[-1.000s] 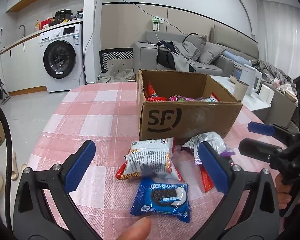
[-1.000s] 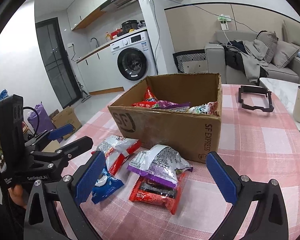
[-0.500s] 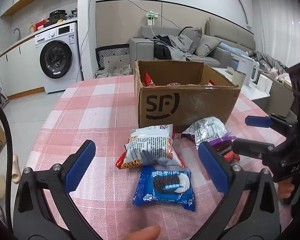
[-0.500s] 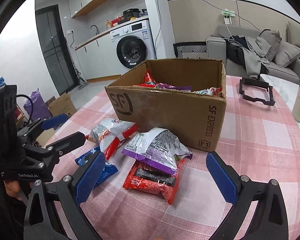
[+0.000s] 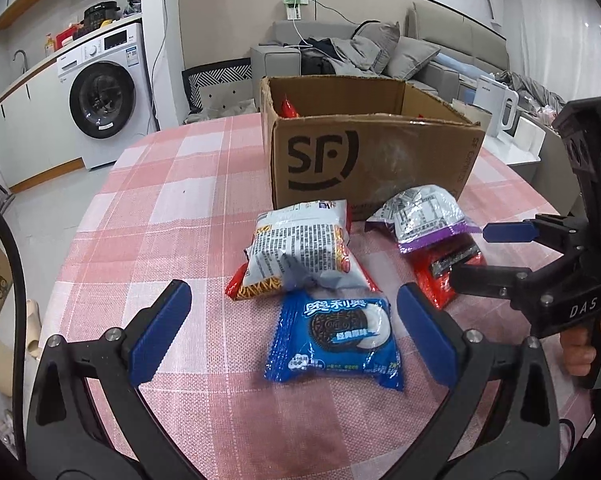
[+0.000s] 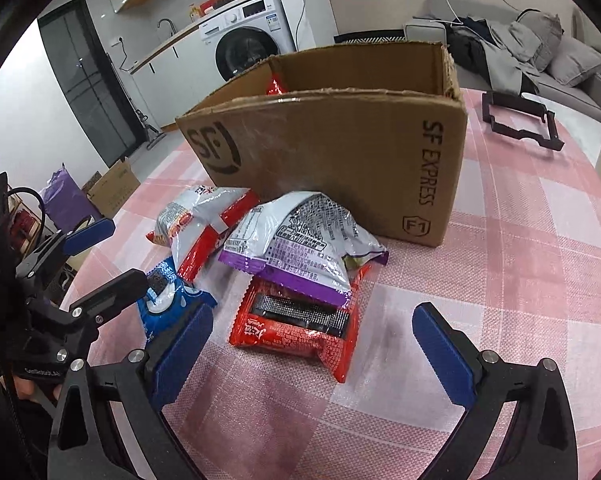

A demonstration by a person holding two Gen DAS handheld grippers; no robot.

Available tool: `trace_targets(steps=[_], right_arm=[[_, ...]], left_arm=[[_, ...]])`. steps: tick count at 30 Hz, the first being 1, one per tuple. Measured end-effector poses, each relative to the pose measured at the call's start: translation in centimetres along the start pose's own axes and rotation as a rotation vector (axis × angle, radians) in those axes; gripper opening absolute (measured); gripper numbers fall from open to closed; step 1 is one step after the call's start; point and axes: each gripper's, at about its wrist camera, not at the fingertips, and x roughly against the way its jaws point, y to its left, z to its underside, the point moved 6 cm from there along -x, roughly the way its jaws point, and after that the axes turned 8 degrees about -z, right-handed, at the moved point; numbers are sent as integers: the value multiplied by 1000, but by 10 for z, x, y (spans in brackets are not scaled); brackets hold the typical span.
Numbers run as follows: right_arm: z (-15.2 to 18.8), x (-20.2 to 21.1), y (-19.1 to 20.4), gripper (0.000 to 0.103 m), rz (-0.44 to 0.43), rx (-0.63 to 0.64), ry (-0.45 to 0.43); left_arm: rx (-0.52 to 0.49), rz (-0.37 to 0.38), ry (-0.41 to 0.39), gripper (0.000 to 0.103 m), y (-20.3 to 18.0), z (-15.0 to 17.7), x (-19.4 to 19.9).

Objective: Organize snacks
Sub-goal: 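Withdraw both tools and lower them toward the remaining snacks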

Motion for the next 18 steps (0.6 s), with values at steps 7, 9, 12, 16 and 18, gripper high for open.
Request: trace_targets(steps=[7,9,12,16,18], right_arm=[[5,-13,2,97,43,4,25],[6,-17,3,95,49,2,33],[6,-20,5,94,61,10,32],[6,-25,8,92,104,42,39],[7,-25,8,90,125,56,44]], left_arm=[[2,-10,23,102,5,5,-10],[1,-17,18,102,6,5,-9],[11,-21,16,102,9,5,-10],[6,-10,24,102,8,6,-12],[0,-7,25,102,7,6,-12]])
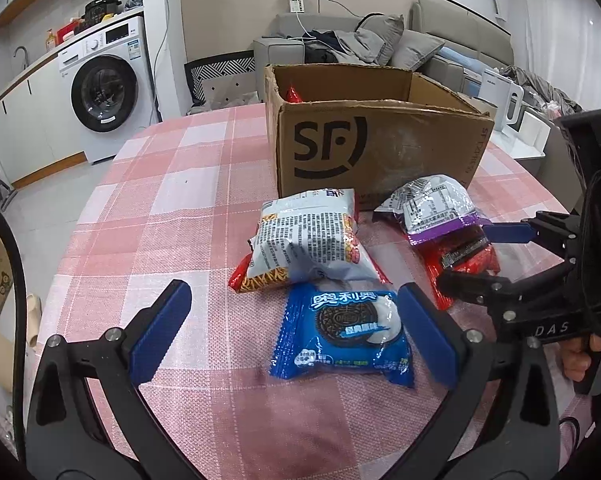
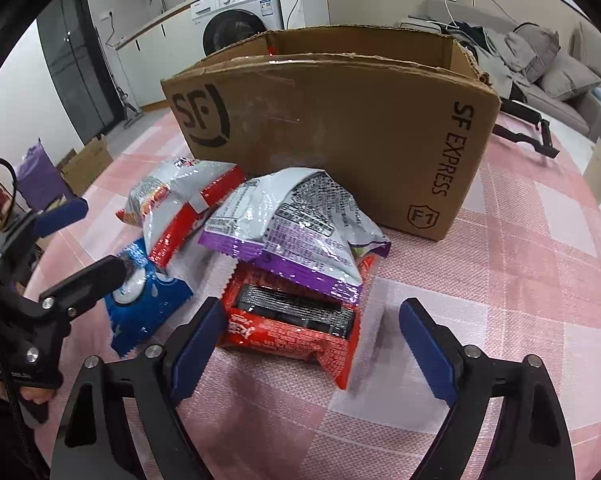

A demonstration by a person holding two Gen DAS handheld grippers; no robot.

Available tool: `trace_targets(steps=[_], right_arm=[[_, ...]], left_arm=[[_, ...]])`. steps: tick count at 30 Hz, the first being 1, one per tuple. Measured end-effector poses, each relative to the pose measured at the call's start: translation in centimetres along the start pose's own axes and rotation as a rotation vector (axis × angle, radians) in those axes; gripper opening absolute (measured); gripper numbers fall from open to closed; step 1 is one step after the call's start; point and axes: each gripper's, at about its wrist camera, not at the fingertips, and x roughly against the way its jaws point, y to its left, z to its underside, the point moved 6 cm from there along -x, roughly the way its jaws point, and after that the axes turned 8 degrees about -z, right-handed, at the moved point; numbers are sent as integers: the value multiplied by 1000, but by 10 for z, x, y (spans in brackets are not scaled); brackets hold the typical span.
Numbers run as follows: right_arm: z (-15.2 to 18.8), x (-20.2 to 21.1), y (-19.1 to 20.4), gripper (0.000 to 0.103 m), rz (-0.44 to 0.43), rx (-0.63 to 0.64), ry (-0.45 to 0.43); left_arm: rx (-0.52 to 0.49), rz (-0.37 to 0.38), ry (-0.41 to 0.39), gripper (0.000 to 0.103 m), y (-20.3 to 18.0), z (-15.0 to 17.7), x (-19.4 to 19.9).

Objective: Organize snacks
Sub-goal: 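Withdraw both tools and lower them toward the remaining snacks, then grasp the red wafer pack with the right tool while the left grasps the blue Oreo pack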

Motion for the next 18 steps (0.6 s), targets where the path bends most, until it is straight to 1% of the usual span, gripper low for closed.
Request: trace_targets(steps=[5,7,10,12,14,15,17,18], right_arm=[[1,2,-8,90,2,-17,-2],[1,2,-8,88,-9,-18,-9],[1,2,-3,86,-26,2,-13],[0,2,2,82,-14,22,-12],[-1,3,4,79,-20,26,-15],[-1,3,5,74,-20,33,-16],[0,3,7,69,-17,45,-16],[1,4,10,64,-20,50,-16]], left_arm=[[-10,27,18,102,-5,3,-1],[-14,40,29,102,-7,5,-2],[-17,28,38,102,-9,8,-4],[-21,35,46,102,-11,10,-6],[-25,39,54,102,-12,11,-8],[-25,41,56,102,-12,12,-8],[-26,52,65,102,-14,13,-10],[-30,54,68,102,-15,13,-11]])
